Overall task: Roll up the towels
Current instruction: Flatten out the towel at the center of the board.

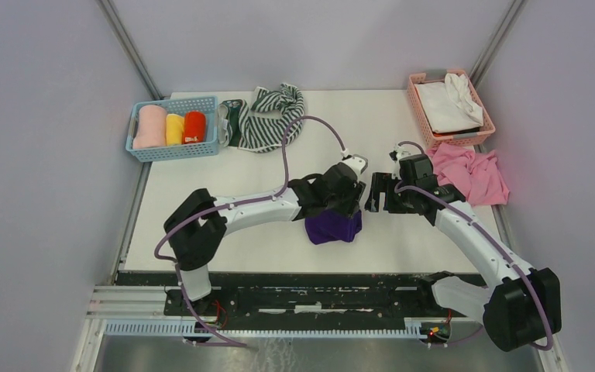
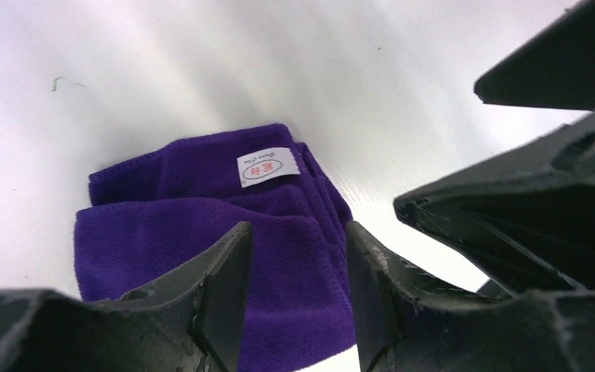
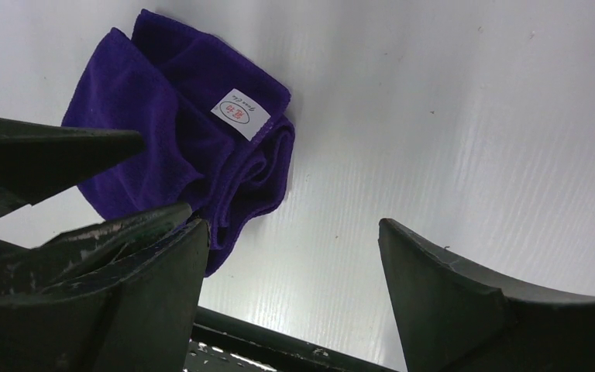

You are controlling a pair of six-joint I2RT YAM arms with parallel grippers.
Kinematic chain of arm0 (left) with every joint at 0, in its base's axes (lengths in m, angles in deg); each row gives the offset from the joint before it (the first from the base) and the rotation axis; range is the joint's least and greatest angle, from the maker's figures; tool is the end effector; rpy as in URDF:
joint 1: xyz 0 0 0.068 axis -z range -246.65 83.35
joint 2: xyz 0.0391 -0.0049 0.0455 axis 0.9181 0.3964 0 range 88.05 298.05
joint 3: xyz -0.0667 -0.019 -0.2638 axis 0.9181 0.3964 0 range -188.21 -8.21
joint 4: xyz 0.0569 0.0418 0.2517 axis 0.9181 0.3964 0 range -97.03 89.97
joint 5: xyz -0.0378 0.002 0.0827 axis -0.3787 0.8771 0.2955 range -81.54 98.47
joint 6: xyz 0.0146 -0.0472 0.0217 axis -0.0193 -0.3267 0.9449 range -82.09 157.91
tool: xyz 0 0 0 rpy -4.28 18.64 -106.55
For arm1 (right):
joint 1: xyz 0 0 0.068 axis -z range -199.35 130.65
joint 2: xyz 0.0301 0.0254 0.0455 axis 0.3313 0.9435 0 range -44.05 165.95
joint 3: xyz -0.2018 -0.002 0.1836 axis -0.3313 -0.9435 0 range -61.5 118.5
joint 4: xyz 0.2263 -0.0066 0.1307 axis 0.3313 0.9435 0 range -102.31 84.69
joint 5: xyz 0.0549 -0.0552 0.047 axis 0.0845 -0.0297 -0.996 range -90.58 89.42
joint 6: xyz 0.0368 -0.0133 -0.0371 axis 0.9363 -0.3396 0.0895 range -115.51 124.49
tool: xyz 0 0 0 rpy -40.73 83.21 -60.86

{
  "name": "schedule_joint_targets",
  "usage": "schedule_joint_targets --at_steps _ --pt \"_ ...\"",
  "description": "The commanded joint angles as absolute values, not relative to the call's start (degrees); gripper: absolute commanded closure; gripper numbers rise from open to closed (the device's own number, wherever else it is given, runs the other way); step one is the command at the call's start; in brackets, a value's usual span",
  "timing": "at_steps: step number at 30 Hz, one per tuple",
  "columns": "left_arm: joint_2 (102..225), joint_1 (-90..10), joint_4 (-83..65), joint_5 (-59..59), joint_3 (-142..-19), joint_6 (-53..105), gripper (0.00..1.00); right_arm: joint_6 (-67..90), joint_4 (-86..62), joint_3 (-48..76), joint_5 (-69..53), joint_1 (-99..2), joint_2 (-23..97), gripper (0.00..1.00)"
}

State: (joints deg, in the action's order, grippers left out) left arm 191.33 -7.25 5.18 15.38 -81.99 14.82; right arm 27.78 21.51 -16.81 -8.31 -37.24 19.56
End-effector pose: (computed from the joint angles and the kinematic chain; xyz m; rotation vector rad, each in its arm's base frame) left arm 0.2099 -0.3465 0.2292 0.6764 2.2693 -0.5920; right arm 0.2080 0.0722 0.2404 0.0618 2.5401 0.4618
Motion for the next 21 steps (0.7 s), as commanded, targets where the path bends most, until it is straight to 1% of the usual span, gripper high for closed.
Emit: schedule_joint_targets --at_steps 1,5,11,16,19,20,21 --pt "192.5 -7.0 6.6 21.1 -85.3 15.9 0.48 28.6 18.3 -17.2 -8.8 -37.4 19.3 0.12" --pt "193.5 -7.0 7.5 20.2 -86.0 16.5 0.51 28.5 18.0 -17.3 -9.4 -37.3 19.5 0.12" --pt "193.9 -6.5 7.5 16.9 -85.8 17.4 0.48 28.4 18.0 -17.4 -9.4 -37.4 19.5 0.12" --pt "194.3 -6.6 8.1 17.7 -85.6 17.4 0.49 28.1 18.0 -17.4 -9.7 -37.4 19.4 0.12" --pt "194.9 -6.6 8.7 17.8 -86.3 17.8 0.5 27.9 17.8 -17.6 -10.1 -37.4 19.6 0.12" --pt "195.0 -6.5 8.7 17.6 -86.5 18.0 0.51 27.8 17.7 -17.6 -10.3 -37.4 19.9 0.12" --pt "195.1 -6.5 8.6 17.5 -86.5 18.1 0.54 27.8 17.7 -17.6 -10.5 -37.4 20.1 0.11"
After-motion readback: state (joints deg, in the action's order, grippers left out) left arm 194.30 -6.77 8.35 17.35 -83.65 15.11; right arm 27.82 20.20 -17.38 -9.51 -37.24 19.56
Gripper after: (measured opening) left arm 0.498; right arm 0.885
